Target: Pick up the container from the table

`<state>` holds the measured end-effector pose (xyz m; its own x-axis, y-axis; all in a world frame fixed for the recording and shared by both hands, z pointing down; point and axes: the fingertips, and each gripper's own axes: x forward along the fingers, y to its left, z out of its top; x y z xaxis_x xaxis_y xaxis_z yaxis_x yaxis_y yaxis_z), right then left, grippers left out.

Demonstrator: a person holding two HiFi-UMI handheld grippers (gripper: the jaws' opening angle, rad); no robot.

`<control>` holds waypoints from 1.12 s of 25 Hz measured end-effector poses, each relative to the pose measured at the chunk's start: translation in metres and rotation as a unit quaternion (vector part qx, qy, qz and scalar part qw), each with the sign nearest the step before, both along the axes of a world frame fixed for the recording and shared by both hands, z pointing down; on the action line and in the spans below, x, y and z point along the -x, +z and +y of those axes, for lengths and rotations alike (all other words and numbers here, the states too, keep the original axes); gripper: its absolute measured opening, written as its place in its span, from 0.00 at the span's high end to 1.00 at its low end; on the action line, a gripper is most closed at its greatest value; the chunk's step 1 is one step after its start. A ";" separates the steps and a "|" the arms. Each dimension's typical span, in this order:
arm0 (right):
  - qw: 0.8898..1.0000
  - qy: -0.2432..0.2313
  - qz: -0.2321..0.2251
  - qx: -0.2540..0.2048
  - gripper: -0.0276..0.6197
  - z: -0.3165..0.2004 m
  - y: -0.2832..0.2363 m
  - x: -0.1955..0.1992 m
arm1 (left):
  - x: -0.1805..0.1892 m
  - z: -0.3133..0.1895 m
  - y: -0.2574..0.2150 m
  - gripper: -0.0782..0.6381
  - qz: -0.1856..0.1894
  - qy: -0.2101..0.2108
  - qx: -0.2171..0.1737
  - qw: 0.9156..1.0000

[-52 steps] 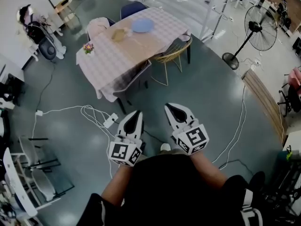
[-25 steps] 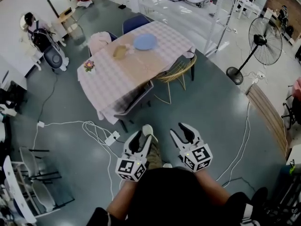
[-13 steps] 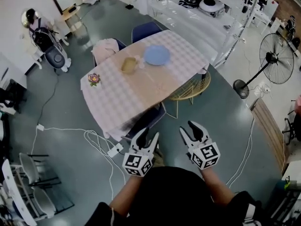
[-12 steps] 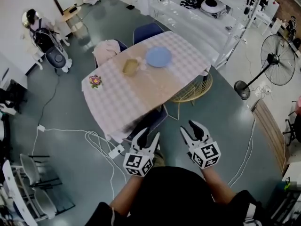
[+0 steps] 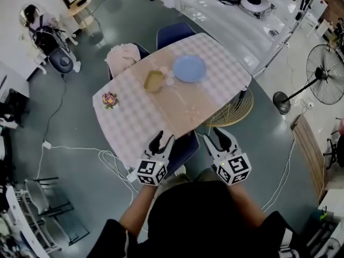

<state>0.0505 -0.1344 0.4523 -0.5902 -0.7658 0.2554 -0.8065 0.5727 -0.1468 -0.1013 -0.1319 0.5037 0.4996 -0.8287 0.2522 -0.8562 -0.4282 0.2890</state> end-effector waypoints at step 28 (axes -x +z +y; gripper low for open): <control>0.979 -0.161 -0.005 0.127 0.74 -0.230 0.104 0.022 | 0.060 -0.298 0.242 0.66 -0.107 -0.074 0.213 0.968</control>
